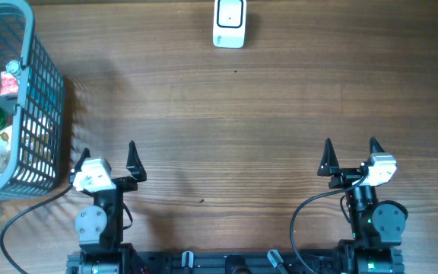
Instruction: Scan the item barcode
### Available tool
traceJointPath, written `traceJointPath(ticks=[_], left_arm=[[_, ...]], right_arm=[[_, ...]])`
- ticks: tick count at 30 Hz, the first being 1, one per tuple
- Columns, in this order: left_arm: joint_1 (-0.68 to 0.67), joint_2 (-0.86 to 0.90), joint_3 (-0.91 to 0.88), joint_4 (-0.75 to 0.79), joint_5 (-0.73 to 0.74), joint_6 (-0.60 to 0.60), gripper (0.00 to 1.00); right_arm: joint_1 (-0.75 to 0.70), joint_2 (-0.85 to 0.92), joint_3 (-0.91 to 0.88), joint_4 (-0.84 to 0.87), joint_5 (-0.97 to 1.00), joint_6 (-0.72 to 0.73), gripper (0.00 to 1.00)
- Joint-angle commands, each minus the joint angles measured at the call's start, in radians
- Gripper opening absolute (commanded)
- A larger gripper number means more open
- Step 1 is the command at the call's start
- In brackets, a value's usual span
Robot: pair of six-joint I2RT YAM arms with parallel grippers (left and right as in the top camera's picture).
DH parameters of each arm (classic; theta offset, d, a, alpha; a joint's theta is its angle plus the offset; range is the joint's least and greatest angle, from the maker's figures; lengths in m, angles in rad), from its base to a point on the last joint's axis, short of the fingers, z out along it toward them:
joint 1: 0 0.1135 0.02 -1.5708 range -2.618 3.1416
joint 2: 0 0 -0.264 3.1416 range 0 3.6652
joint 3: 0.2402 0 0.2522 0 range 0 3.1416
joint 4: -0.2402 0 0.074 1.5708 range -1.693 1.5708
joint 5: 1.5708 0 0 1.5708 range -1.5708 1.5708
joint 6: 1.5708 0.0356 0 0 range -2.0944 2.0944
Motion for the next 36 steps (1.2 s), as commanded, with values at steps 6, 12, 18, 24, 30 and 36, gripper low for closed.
traceJointPath(ticks=[6, 12, 18, 24, 30, 36], left_arm=[[-0.005, 0.003, -0.001, -0.003, -0.002, -0.019, 1.0], [-0.005, 0.003, -0.001, -0.003, 0.01, -0.019, 1.0], [-0.005, 0.006, -0.001, -0.006, 0.143, -0.053, 1.0], [-0.005, 0.024, 0.038, -0.007, 0.167, -0.073, 1.0], [-0.005, 0.188, 0.208, -0.068, 0.167, -0.076, 1.0], [-0.005, 0.497, 0.523, -0.171, 0.206, -0.077, 1.0]], right_arm=[[-0.003, -0.002, 0.0, 0.003, 0.013, -0.006, 1.0], [-0.003, -0.002, 0.0, 0.003, 0.013, -0.006, 1.0], [-0.003, -0.002, 0.0, 0.003, 0.013, -0.006, 1.0], [-0.003, -0.002, 0.0, 0.003, 0.013, -0.006, 1.0], [-0.003, -0.002, 0.0, 0.003, 0.013, -0.006, 1.0], [-0.003, -0.002, 0.0, 0.003, 0.013, -0.006, 1.0]])
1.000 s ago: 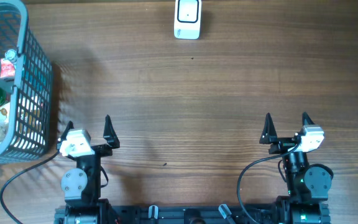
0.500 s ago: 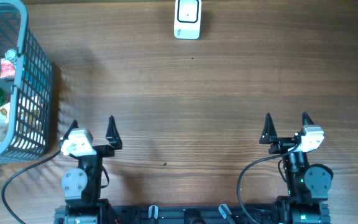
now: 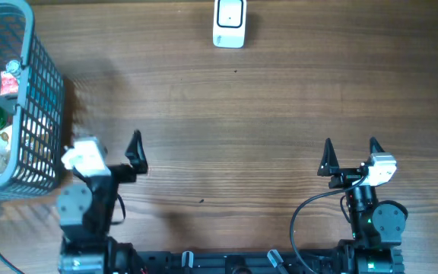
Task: Scan the item barcode
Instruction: 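Move the left gripper over the basket and lower it inside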
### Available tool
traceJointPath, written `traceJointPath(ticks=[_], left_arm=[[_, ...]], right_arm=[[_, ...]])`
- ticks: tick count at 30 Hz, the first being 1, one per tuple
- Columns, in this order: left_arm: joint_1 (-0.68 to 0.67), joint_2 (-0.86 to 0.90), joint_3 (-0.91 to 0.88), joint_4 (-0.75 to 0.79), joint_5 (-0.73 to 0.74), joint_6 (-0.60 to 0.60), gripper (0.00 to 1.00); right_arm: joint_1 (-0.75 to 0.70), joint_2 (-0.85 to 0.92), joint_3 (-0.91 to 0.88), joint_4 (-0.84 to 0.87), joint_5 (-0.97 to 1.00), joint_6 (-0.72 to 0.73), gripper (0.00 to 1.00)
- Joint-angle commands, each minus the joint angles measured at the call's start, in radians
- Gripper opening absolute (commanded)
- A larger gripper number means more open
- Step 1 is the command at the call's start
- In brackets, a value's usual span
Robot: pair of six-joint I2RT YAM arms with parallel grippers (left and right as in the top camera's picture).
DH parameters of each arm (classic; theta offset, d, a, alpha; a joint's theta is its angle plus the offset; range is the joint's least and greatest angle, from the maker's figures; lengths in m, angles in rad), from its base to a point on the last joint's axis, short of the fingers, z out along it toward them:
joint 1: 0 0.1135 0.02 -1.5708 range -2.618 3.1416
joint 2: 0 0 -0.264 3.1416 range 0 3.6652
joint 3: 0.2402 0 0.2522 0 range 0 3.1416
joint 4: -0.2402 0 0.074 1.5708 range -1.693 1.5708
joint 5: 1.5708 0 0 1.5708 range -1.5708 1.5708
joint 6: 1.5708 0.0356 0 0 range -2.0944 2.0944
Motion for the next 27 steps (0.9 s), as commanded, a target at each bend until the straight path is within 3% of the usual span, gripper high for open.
traceJointPath(ticks=[1, 6, 9, 18, 27], left_arm=[[-0.005, 0.201, 0.246, -0.071, 0.062, -0.026, 1.0], [-0.005, 0.396, 0.534, -0.288, 0.176, -0.065, 1.0], [-0.005, 0.451, 0.586, -0.424, 0.262, -0.061, 1.0], [0.0, 0.54, 0.7, -0.541, 0.287, -0.054, 1.0], [0.164, 0.829, 1.247, -0.878, 0.283, -0.046, 1.0]], right_arm=[[-0.003, -0.002, 0.0, 0.003, 0.013, -0.006, 1.0], [-0.003, -0.002, 0.0, 0.003, 0.013, -0.006, 1.0], [-0.003, -0.002, 0.0, 0.003, 0.013, -0.006, 1.0], [-0.003, -0.002, 0.0, 0.003, 0.013, -0.006, 1.0], [-0.003, -0.002, 0.0, 0.003, 0.013, -0.006, 1.0]])
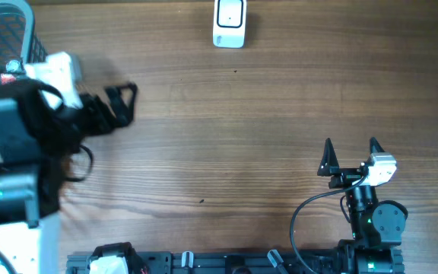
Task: Scan the item barcode
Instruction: 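Move the left gripper over the basket and lower it inside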
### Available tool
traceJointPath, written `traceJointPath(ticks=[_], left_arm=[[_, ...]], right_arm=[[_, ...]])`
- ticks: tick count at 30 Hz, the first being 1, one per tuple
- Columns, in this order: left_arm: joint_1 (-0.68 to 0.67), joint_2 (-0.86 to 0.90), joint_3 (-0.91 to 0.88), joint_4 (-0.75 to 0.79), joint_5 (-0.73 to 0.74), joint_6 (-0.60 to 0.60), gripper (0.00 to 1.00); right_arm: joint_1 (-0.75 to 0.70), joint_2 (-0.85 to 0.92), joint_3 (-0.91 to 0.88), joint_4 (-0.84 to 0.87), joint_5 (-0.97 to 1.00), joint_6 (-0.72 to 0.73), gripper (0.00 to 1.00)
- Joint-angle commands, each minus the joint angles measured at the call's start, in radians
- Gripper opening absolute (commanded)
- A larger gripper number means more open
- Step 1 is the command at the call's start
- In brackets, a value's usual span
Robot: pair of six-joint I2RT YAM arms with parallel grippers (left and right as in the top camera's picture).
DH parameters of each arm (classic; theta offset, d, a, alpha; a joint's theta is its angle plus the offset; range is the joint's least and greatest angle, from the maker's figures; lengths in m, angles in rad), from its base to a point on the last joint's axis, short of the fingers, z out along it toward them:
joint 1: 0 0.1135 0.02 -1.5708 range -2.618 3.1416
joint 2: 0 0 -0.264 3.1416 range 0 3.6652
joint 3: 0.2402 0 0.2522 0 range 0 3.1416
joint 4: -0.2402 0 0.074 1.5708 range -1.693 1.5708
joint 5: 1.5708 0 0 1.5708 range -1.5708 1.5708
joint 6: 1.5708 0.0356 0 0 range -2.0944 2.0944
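A white barcode scanner lies at the far edge of the table. At the far left stands a blue-grey wire basket holding the items, among them a green-capped one and a red-and-white packet. My left arm is raised high and covers much of the basket. Its gripper is blurred, just right of the basket, and looks open and empty. My right gripper rests open near the front right, holding nothing.
Clear glossy packets lie low in the basket, partly hidden by the left arm. The arm bases and a cable run along the front edge. The wooden table spans the middle.
My left arm has risen and moved far back and to the left, now looming over the basket. Its gripper stands farther from the front edge. The right arm has not moved.
Both grippers first rested open near the front edge. Then the left arm had shifted slightly left toward the basket. Now it is lifted high over the basket's right side, still empty, and the right arm is where it was.
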Motion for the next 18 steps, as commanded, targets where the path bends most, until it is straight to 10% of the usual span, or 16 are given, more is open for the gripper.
traceJointPath(ticks=[1, 18], left_arm=[[0.125, 0.16, 0.253, -0.135, 0.01, 0.001, 1.0], [0.611, 0.405, 0.393, -0.139, 0.009, -0.096, 1.0]], right_arm=[[-0.003, -0.003, 0.0, 0.003, 0.013, -0.006, 1.0], [-0.003, -0.003, 0.0, 0.003, 0.013, -0.006, 1.0]])
